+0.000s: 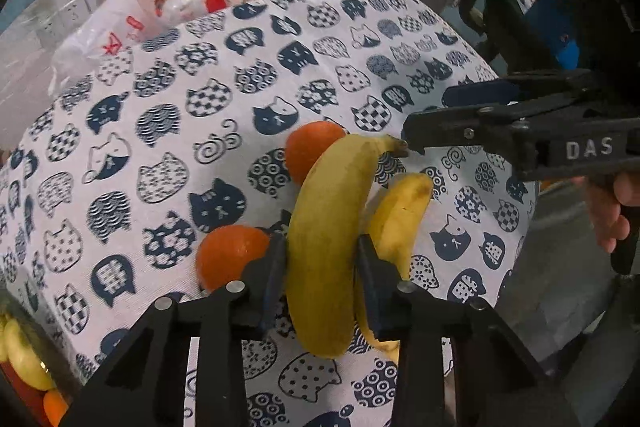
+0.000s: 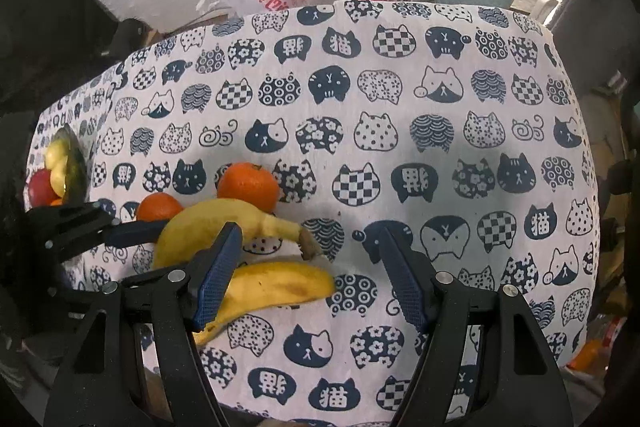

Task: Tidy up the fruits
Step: 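Lift the bananas with the left tool while the right tool grasps an orange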

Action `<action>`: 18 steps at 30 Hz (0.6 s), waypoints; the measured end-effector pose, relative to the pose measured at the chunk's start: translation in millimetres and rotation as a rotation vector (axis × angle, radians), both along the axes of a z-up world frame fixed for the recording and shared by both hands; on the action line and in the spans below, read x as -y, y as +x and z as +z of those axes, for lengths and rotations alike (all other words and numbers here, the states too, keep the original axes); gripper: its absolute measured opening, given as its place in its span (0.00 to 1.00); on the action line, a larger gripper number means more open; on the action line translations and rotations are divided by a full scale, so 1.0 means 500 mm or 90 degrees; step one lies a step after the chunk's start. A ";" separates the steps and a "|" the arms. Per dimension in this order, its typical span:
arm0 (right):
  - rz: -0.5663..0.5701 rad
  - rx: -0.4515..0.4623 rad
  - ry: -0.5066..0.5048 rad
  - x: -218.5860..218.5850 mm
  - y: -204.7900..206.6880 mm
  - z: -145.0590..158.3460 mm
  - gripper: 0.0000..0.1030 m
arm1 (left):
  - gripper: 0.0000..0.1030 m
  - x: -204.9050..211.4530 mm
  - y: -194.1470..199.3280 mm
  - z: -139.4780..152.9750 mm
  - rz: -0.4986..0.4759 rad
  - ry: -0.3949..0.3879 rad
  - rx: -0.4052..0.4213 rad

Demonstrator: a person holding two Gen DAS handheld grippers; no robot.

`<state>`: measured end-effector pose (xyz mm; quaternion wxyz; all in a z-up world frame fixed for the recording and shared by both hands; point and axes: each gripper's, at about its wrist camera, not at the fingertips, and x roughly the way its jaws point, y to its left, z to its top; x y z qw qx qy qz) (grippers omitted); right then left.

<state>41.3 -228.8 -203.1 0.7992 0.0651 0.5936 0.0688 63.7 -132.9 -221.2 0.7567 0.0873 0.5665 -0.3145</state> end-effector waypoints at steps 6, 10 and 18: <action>-0.014 0.020 0.013 -0.001 0.011 0.019 0.70 | 0.33 -0.040 0.001 0.037 0.052 -0.020 0.014; -0.018 0.023 0.021 -0.006 0.023 0.024 0.70 | 0.33 -0.073 0.007 0.058 0.091 -0.034 0.022; 0.028 -0.009 0.015 -0.066 0.046 -0.034 0.70 | 0.32 -0.130 0.020 0.082 0.142 -0.046 0.038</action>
